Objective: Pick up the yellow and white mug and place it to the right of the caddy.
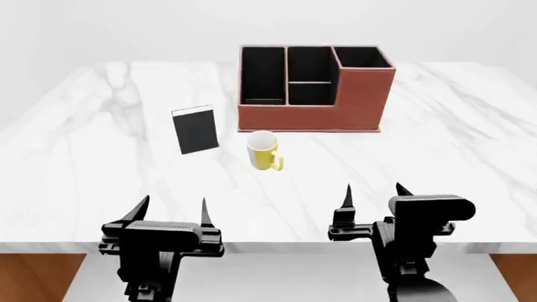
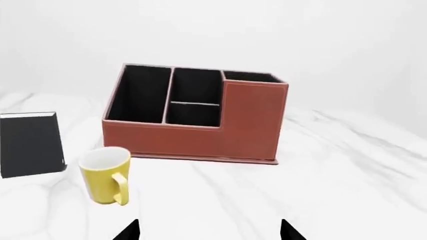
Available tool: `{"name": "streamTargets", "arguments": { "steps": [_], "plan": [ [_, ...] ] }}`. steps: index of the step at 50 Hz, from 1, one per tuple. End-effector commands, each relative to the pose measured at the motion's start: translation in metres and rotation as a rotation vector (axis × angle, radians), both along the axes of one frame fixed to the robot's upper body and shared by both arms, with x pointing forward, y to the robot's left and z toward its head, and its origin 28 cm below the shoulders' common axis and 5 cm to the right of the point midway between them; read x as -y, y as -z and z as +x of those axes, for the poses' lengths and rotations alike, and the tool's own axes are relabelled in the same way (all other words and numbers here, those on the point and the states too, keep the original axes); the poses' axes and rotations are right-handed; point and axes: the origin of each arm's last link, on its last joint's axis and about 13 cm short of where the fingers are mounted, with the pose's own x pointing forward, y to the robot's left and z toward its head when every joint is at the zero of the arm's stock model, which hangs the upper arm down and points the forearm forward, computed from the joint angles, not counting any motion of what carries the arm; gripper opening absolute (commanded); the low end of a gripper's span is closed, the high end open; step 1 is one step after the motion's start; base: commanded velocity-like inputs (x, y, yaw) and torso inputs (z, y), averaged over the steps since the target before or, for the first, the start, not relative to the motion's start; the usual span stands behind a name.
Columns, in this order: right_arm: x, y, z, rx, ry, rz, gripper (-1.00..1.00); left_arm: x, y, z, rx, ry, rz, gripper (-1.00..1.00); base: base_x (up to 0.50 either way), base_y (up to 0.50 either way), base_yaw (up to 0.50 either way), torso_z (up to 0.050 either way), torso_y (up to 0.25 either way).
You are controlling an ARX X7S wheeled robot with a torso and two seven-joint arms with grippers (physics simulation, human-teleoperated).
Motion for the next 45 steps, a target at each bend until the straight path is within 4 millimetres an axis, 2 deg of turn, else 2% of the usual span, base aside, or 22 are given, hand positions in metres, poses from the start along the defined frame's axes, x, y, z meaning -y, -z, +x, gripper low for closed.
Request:
{"name": "streamTargets", "arguments": {
  "steps": [1,6,20,30,45],
  "plan": [
    [0.0039,-0.0235,0.0009,0.020,0.001,-0.037,1.00,0.0009,-0.0185,0.0009,0.025,0.011,0.036,1.00,0.00,-0.10,0.00,0.000,0.000],
    [0.0036,-0.0236,0.0009,0.019,-0.004,-0.041,1.00,0.0008,-0.0194,0.0007,0.028,0.010,0.039,1.00,0.01,-0.22,0.00,0.000,0.000],
    [0.0017,-0.0263,0.0011,0.028,-0.025,-0.050,1.00,-0.0014,-0.0189,-0.0024,0.032,-0.001,0.041,1.00,0.12,-0.49,0.00,0.000,0.000],
    [0.0008,-0.0263,0.0015,0.038,-0.031,-0.059,1.00,-0.0020,-0.0189,-0.0032,0.034,-0.004,0.041,1.00,0.42,-0.29,0.00,0.000,0.000],
    [0.0011,-0.0268,0.0016,0.043,-0.030,-0.054,1.00,-0.0030,-0.0194,-0.0044,0.037,-0.007,0.038,1.00,0.49,-0.11,0.00,0.000,0.000]
  ]
}}
